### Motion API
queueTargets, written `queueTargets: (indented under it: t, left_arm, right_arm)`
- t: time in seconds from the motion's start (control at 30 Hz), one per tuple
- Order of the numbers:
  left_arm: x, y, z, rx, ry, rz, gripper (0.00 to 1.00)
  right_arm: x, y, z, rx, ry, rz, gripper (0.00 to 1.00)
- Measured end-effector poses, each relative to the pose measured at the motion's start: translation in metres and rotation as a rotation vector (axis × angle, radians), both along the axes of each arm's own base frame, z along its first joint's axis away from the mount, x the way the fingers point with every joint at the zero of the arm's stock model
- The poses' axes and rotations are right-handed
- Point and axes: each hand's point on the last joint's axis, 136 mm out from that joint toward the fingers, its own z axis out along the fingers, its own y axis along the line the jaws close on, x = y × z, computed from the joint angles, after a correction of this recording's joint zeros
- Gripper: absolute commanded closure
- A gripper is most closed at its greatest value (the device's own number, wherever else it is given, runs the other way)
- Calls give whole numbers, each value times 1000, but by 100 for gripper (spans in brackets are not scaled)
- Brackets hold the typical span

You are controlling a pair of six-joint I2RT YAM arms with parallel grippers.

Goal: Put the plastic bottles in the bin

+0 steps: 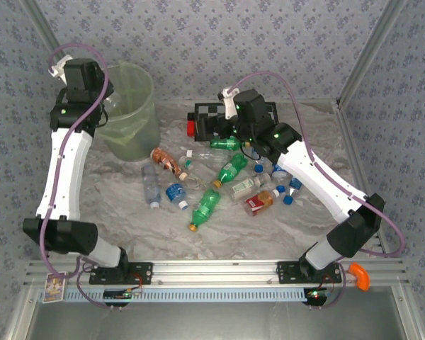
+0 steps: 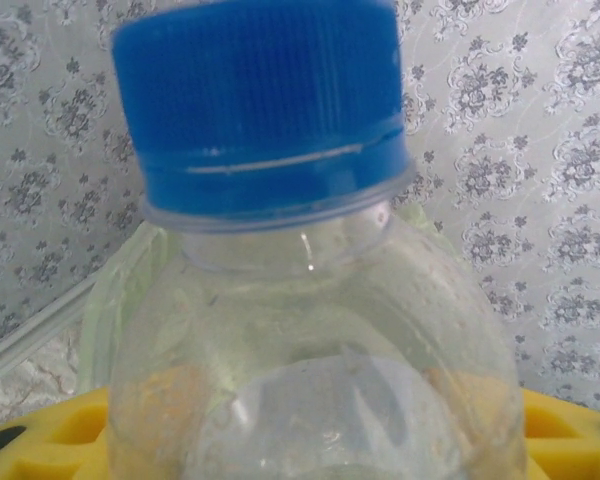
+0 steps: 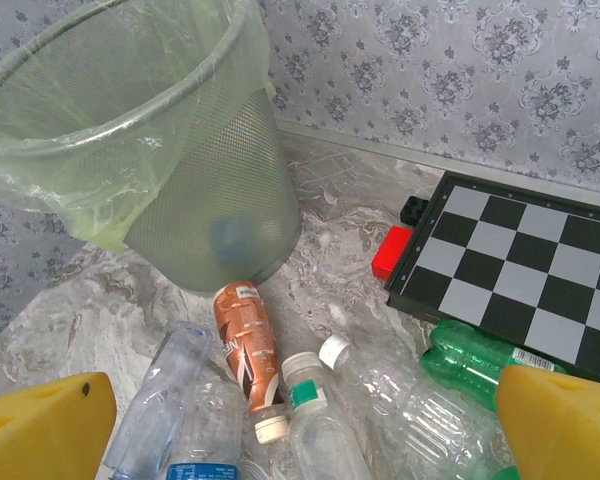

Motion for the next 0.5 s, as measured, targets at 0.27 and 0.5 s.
queueTargets:
  t: [0.27, 0.5]
  left_arm:
    - [46, 18, -27, 0, 67, -12, 41]
    - [72, 18, -73, -26, 188, -39, 38]
  right_arm:
    - [-2, 2, 7, -6, -18, 0, 1]
    - [-3, 2, 6, -19, -22, -5, 1]
